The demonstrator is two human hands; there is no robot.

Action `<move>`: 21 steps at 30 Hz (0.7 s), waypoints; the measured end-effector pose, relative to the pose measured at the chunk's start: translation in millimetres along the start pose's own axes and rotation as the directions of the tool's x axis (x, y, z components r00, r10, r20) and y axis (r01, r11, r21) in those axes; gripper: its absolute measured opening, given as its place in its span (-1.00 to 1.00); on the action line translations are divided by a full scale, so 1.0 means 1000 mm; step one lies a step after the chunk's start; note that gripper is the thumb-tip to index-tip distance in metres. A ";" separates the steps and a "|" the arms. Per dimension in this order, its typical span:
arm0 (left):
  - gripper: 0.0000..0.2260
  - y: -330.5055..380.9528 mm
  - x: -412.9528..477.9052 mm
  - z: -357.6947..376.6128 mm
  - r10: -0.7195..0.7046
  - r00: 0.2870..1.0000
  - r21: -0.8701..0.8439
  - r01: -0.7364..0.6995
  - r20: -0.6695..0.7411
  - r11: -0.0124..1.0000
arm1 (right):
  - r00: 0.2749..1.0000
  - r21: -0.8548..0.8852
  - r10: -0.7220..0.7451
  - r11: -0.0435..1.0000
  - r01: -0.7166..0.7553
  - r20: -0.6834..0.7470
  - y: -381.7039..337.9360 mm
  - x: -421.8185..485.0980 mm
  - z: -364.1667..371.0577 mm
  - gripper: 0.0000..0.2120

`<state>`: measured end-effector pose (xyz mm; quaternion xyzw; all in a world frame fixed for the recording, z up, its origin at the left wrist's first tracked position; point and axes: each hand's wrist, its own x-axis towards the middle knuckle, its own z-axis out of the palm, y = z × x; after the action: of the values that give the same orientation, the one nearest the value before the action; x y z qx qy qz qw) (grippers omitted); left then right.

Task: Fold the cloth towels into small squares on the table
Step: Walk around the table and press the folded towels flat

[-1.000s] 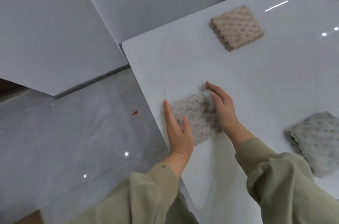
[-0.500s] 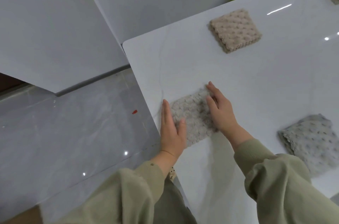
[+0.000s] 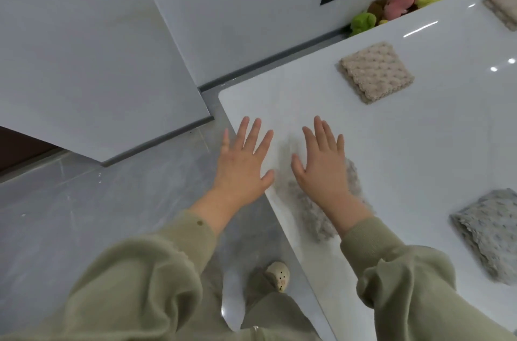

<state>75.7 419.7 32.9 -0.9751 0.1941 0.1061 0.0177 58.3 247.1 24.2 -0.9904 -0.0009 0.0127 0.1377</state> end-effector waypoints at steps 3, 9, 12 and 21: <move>-0.32 -0.051 0.007 -0.012 0.044 0.999 0.054 -0.044 -0.004 0.998 | 1.000 -0.029 0.008 1.000 -0.008 0.017 -0.046 0.021 0.008 -0.37; -0.31 -0.165 0.046 -0.020 0.107 0.994 0.020 -0.107 -0.022 0.994 | 0.993 -0.027 0.117 0.993 -0.117 -0.009 -0.134 0.088 0.044 -0.38; -0.30 -0.220 0.069 -0.024 0.178 0.984 0.026 -0.179 0.032 0.984 | 0.978 0.000 0.207 0.978 -0.207 -0.007 -0.183 0.129 0.057 -0.43; -0.33 -0.297 0.168 -0.058 0.386 0.922 0.122 -0.388 0.043 0.914 | 0.899 0.070 0.419 0.908 -0.414 -0.126 -0.233 0.220 0.060 -0.49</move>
<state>352.1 627.1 52.2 -0.9132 0.3894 0.1036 0.0610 277.2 489.0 25.0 -0.9631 0.2206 -0.0265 0.1519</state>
